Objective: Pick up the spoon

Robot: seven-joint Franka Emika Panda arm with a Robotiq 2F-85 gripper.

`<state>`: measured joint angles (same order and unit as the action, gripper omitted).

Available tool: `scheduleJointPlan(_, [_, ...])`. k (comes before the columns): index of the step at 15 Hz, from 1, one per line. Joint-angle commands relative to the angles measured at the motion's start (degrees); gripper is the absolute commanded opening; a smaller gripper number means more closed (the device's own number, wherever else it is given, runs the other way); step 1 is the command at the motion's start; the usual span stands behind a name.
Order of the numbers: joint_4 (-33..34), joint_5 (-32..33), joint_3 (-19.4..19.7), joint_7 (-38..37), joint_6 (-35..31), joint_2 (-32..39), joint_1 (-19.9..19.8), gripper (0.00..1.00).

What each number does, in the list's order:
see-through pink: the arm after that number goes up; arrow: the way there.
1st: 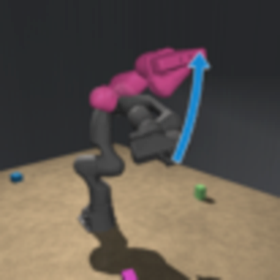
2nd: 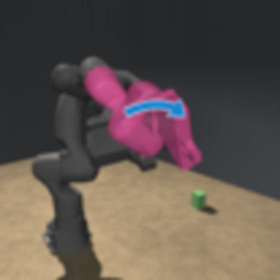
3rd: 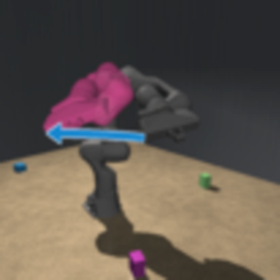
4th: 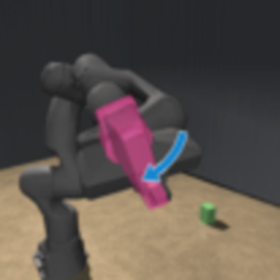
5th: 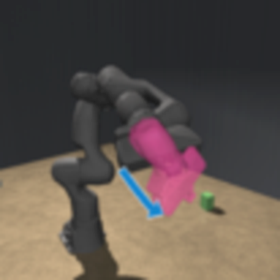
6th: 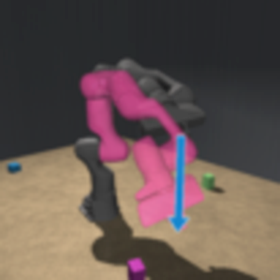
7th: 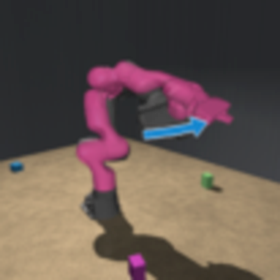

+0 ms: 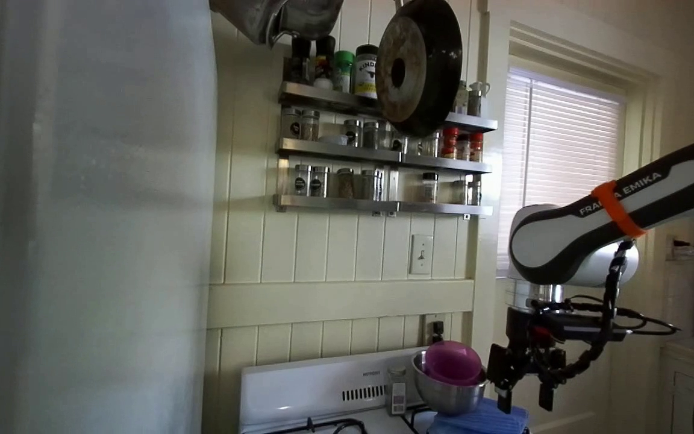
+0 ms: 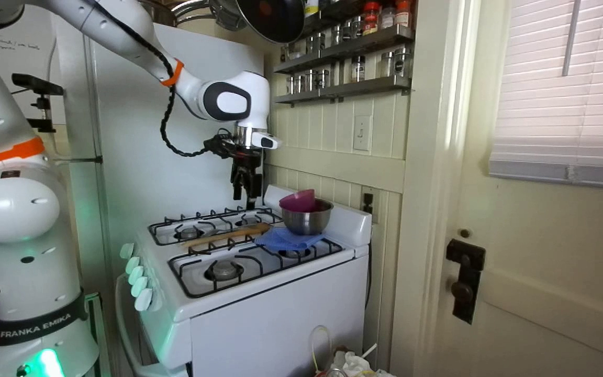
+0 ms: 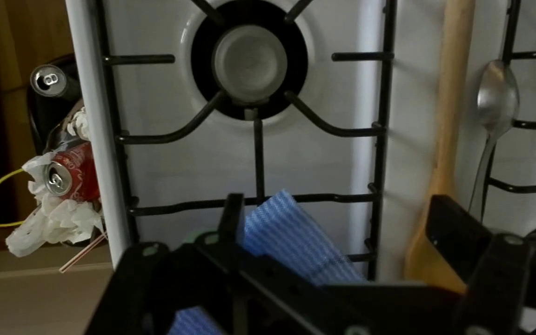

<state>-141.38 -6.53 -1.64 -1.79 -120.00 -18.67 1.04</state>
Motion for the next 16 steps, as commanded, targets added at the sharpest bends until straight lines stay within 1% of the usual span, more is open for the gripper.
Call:
scheduleJointPlan(1, [0.07,0.1,0.38,-0.04,0.09,-0.06,0.12,1.0])
scheduleJointPlan(3, [0.07,0.08,0.87,0.11,0.1,-0.5,-0.12,1.0])
scheduleJointPlan(6, [0.76,-1.14,-0.03,-1.34,-3.25,3.14,0.6,1.0])
scheduleJointPlan(8, [1.4,-1.65,-1.47,-2.28,-6.02,6.42,1.65,1.0])
scheduleJointPlan(10, [2.4,-0.54,-3.08,-3.44,-8.31,9.89,2.48,1.0])
scheduleJointPlan(14, [6.54,1.14,-6.03,-6.5,-11.47,17.68,4.58,1.0])
scheduleJointPlan(16, [9.0,2.34,-6.84,-8.7,-12.81,21.31,5.47,1.0])
